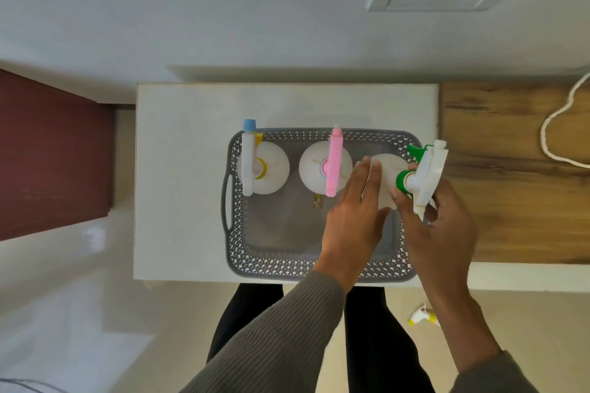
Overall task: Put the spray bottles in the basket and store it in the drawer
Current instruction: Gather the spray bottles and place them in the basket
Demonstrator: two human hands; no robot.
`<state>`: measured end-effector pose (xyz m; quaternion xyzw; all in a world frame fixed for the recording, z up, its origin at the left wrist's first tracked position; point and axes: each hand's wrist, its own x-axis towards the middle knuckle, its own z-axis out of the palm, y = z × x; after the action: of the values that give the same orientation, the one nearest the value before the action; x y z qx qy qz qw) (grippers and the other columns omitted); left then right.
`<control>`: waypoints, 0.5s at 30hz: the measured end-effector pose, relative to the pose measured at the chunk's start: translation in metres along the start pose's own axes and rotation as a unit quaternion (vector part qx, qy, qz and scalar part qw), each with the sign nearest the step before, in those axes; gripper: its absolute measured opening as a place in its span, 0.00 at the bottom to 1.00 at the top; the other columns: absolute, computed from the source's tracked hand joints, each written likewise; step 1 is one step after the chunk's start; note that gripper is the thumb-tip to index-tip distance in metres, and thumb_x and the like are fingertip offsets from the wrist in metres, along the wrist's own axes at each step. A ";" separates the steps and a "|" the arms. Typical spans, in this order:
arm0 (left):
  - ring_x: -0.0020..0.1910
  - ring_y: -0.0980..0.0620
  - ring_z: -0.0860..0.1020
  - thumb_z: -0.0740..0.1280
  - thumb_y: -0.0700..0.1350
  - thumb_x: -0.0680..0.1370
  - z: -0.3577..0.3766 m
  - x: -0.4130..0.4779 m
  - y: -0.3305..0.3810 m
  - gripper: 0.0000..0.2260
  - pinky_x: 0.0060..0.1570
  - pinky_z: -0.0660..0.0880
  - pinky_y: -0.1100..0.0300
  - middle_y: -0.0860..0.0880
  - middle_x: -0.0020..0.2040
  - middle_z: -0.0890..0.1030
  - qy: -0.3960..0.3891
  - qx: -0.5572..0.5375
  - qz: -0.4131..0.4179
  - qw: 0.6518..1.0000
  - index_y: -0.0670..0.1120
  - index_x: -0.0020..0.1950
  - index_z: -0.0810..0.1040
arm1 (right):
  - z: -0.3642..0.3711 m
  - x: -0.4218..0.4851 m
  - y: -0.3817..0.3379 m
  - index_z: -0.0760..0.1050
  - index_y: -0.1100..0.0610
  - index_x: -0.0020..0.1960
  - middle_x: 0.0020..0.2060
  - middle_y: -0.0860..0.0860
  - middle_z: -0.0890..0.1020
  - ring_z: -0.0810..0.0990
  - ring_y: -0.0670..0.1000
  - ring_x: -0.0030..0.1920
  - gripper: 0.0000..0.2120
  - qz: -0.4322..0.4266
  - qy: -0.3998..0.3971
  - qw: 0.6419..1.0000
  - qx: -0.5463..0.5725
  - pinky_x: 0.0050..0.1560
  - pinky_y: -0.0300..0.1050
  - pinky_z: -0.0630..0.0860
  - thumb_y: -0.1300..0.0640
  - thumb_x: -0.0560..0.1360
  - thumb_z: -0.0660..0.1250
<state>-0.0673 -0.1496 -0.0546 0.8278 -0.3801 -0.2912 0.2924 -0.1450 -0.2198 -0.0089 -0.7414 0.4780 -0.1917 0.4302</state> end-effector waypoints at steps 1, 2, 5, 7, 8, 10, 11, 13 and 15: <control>0.77 0.47 0.60 0.70 0.43 0.77 0.002 0.003 -0.001 0.33 0.56 0.78 0.45 0.45 0.79 0.59 -0.002 0.002 -0.004 1.000 0.42 0.78 0.58 | 0.002 0.002 0.002 0.77 0.60 0.62 0.54 0.48 0.82 0.78 0.39 0.57 0.23 0.005 0.001 1.000 0.004 0.53 0.23 0.73 0.48 0.72 0.71; 0.77 0.47 0.59 0.70 0.42 0.77 0.004 0.005 -0.003 0.33 0.57 0.78 0.45 0.44 0.79 0.59 -0.005 0.004 -0.003 1.000 0.42 0.78 0.58 | 0.004 0.005 0.004 0.77 0.58 0.61 0.53 0.45 0.81 0.78 0.35 0.56 0.21 0.009 0.002 1.000 0.006 0.52 0.23 0.74 0.48 0.72 0.70; 0.78 0.47 0.58 0.69 0.41 0.77 0.011 0.012 -0.007 0.32 0.58 0.78 0.45 0.43 0.79 0.59 -0.015 0.010 0.004 1.000 0.41 0.78 0.58 | 0.007 0.011 0.010 0.76 0.50 0.59 0.49 0.33 0.78 0.77 0.28 0.51 0.16 0.007 0.001 1.000 0.003 0.49 0.24 0.74 0.50 0.73 0.71; 0.77 0.46 0.58 0.68 0.40 0.78 0.014 0.015 -0.008 0.32 0.58 0.78 0.46 0.43 0.79 0.59 -0.014 0.016 0.004 1.000 0.41 0.78 0.58 | 0.008 0.013 0.016 0.76 0.51 0.59 0.48 0.34 0.78 0.77 0.28 0.50 0.16 0.002 -0.002 1.000 -0.001 0.49 0.24 0.74 0.53 0.73 0.72; 0.77 0.46 0.58 0.68 0.40 0.78 0.016 0.016 -0.008 0.32 0.57 0.79 0.46 0.43 0.79 0.59 -0.012 0.020 0.005 1.000 0.41 0.78 0.58 | 0.008 0.014 0.019 0.77 0.53 0.60 0.48 0.36 0.78 0.77 0.28 0.50 0.16 0.000 0.000 1.000 -0.004 0.49 0.25 0.74 0.53 0.73 0.73; 0.77 0.46 0.59 0.69 0.39 0.77 0.019 0.017 -0.009 0.32 0.56 0.78 0.45 0.43 0.79 0.59 -0.006 0.025 0.006 1.000 0.40 0.77 0.58 | 0.008 0.015 0.024 0.77 0.55 0.61 0.49 0.38 0.79 0.77 0.28 0.51 0.17 -0.003 0.003 1.000 -0.010 0.49 0.26 0.75 0.54 0.74 0.73; 0.77 0.45 0.59 0.69 0.39 0.77 0.020 0.017 -0.008 0.31 0.55 0.78 0.45 0.43 0.79 0.59 -0.003 0.023 0.006 1.000 0.40 0.77 0.58 | 0.008 0.015 0.026 0.77 0.55 0.61 0.50 0.38 0.79 0.77 0.27 0.51 0.17 -0.004 0.003 1.000 -0.010 0.49 0.26 0.75 0.54 0.74 0.73; 0.77 0.45 0.59 0.68 0.39 0.78 0.021 0.016 -0.008 0.31 0.55 0.78 0.44 0.43 0.79 0.58 -0.003 0.021 0.004 1.000 0.41 0.78 0.58 | 0.008 0.014 0.027 0.76 0.53 0.63 0.53 0.38 0.78 0.74 0.24 0.52 0.18 -0.003 0.003 1.000 -0.011 0.50 0.24 0.74 0.54 0.74 0.73; 0.77 0.46 0.58 0.67 0.39 0.78 0.021 0.015 -0.006 0.31 0.57 0.77 0.44 0.43 0.79 0.58 0.001 0.029 0.002 1.000 0.40 0.78 0.57 | 0.006 0.014 0.025 0.73 0.48 0.63 0.55 0.38 0.76 0.72 0.22 0.53 0.20 -0.008 0.001 1.000 -0.013 0.51 0.24 0.73 0.55 0.74 0.73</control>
<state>-0.0709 -0.1640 -0.0770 0.8354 -0.3900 -0.2786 0.2691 -0.1473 -0.2337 -0.0347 -0.7504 0.4752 -0.1892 0.4188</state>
